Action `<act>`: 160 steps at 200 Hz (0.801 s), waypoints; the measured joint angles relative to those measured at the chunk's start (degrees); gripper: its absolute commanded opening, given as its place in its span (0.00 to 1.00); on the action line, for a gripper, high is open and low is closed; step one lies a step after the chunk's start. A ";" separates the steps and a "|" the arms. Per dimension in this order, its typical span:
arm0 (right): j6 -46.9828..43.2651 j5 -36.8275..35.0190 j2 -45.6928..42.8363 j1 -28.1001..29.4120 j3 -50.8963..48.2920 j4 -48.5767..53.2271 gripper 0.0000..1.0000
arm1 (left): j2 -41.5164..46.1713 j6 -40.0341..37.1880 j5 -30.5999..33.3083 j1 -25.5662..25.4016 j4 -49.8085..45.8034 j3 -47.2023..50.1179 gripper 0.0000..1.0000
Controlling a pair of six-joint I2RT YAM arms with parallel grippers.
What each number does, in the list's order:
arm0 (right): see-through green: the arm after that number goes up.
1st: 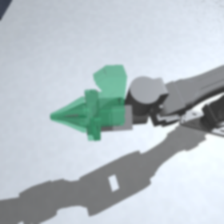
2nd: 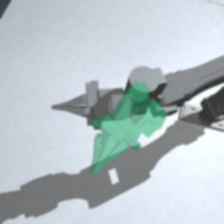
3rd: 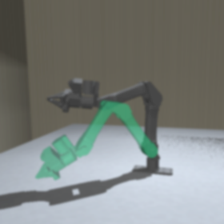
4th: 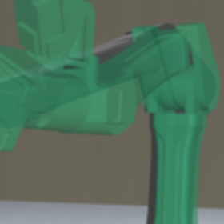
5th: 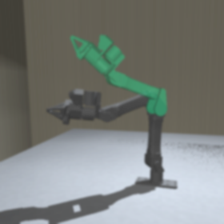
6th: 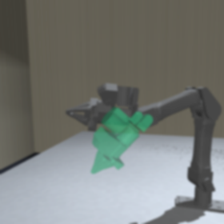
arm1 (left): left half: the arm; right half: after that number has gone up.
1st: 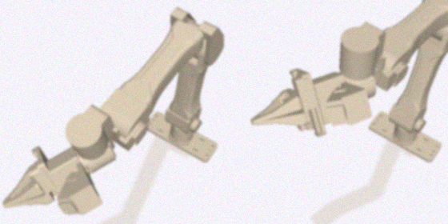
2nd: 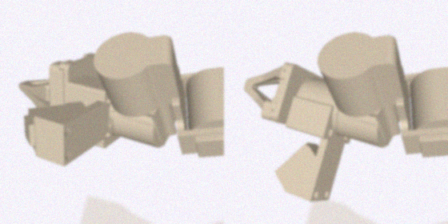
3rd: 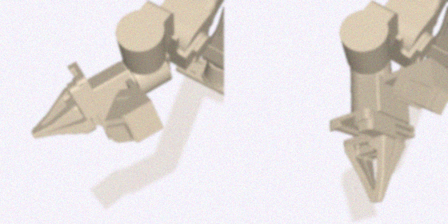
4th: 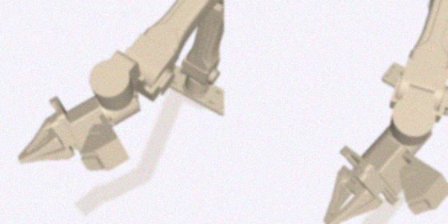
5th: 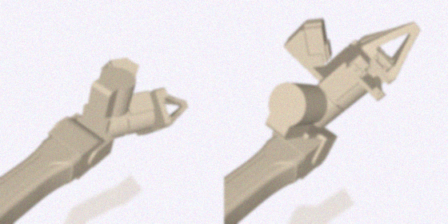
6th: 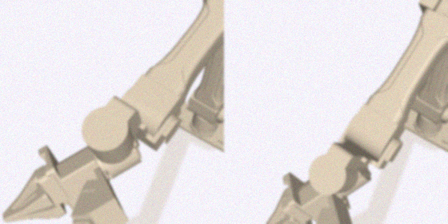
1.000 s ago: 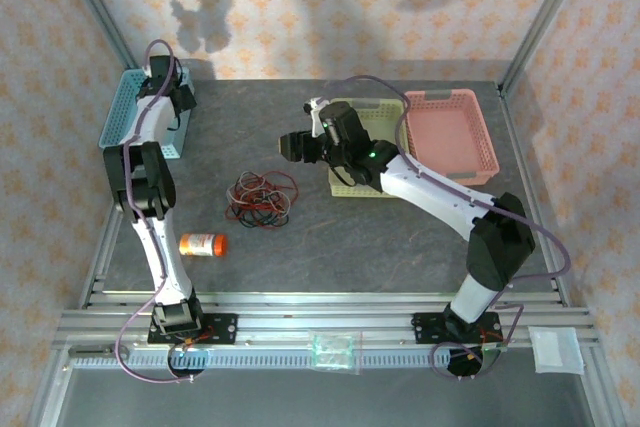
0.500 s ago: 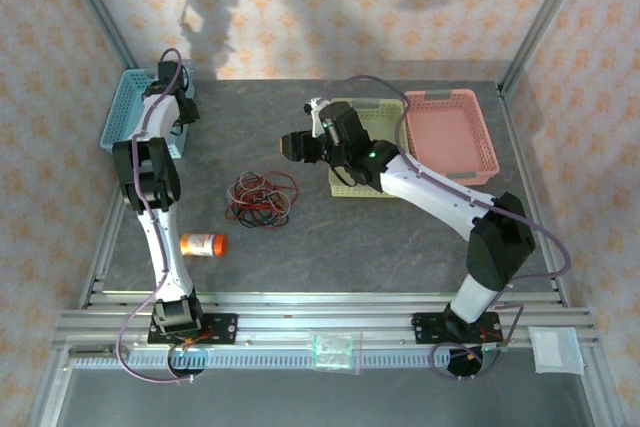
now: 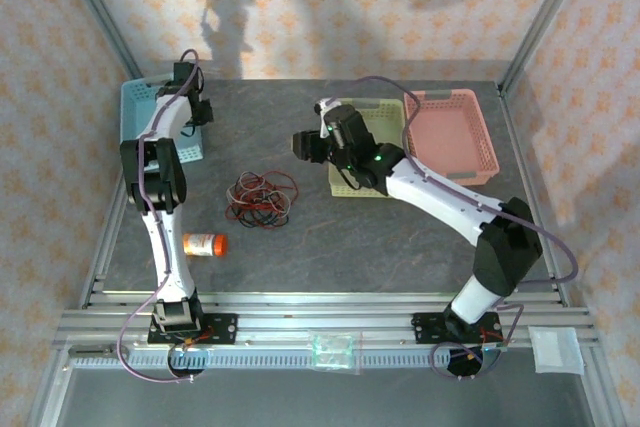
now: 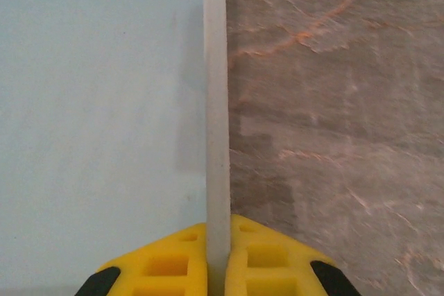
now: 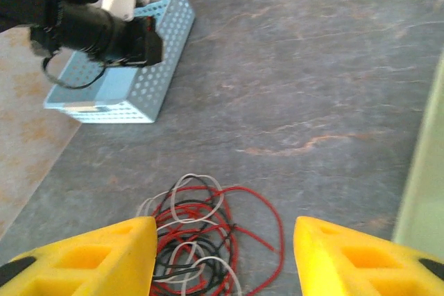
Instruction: Untangle the cables
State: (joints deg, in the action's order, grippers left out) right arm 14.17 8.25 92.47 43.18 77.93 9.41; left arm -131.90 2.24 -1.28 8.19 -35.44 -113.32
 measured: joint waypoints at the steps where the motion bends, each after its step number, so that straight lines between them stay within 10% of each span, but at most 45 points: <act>1: 0.02 -0.13 -0.07 -0.04 -0.07 0.02 0.53 | 0.15 0.02 -0.04 -0.15 0.02 0.15 0.00; 160: 4.76 -12.04 -12.26 -7.61 -10.95 1.88 0.52 | 1.29 13.18 -2.86 -23.06 -0.39 -2.56 0.00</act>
State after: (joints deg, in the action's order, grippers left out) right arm 18.94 -3.79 80.20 35.57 66.98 11.29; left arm -130.61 15.42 -4.14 -14.87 -35.83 -115.87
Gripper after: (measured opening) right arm 0.517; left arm 0.084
